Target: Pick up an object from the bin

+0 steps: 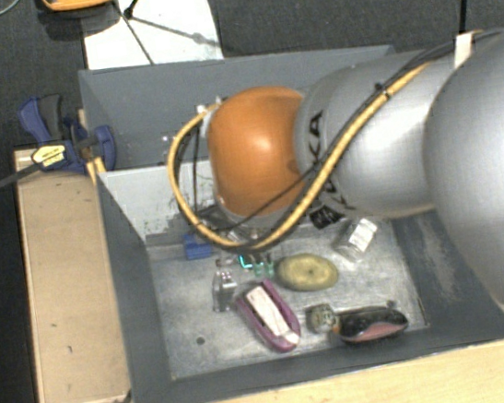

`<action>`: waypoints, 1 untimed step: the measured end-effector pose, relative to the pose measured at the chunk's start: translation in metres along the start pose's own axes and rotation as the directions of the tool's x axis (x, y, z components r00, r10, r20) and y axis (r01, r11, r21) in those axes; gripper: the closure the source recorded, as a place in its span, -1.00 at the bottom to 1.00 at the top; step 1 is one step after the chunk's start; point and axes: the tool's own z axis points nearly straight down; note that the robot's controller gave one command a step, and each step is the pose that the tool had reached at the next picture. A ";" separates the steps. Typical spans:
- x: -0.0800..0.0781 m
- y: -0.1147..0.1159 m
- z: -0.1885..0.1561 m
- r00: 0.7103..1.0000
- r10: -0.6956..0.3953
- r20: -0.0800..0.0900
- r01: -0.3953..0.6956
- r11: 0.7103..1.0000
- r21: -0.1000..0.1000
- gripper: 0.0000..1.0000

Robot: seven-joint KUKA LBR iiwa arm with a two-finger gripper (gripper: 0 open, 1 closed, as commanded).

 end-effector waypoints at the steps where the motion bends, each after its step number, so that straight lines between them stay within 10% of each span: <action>1: 0.032 -0.069 0.006 0.999 0.051 0.003 -0.051 0.999 0.003 -1.00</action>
Offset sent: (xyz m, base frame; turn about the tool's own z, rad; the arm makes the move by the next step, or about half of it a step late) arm -0.0312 -0.0647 -0.0049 0.0442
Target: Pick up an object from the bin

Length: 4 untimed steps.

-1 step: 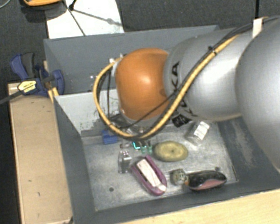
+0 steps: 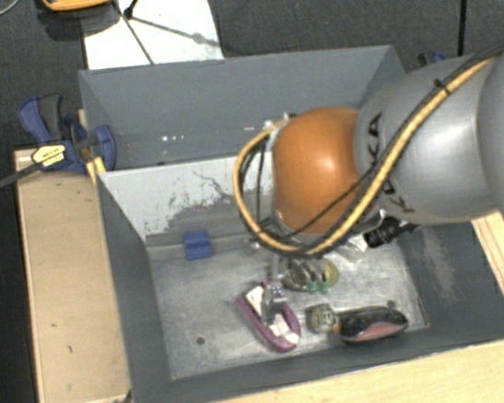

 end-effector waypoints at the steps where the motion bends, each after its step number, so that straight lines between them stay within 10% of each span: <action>1: -0.007 -0.052 0.063 0.996 0.093 0.011 -0.093 0.996 -0.009 -1.00; 3: -0.038 -0.109 0.069 0.998 0.064 0.000 -0.064 0.998 -0.030 -1.00; 4: -0.039 -0.110 0.069 0.998 0.068 0.001 -0.068 0.997 -0.027 1.00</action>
Offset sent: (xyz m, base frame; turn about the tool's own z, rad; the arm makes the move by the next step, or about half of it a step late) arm 0.0000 -0.0663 -0.0821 0.1027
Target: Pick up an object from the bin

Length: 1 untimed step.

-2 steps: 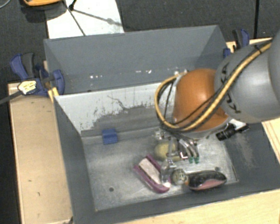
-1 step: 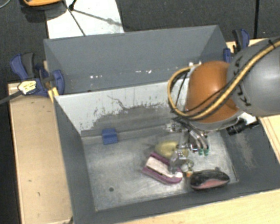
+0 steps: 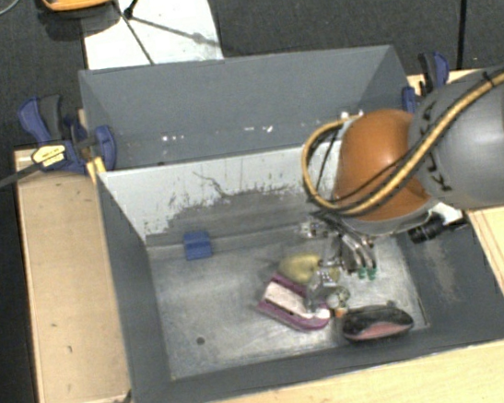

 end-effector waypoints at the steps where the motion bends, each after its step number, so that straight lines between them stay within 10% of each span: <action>1: -0.012 0.009 -0.139 1.000 0.017 0.013 -0.017 1.000 0.021 1.00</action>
Offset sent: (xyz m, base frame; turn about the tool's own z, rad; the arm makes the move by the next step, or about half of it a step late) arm 0.0098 0.0032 0.1333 0.0192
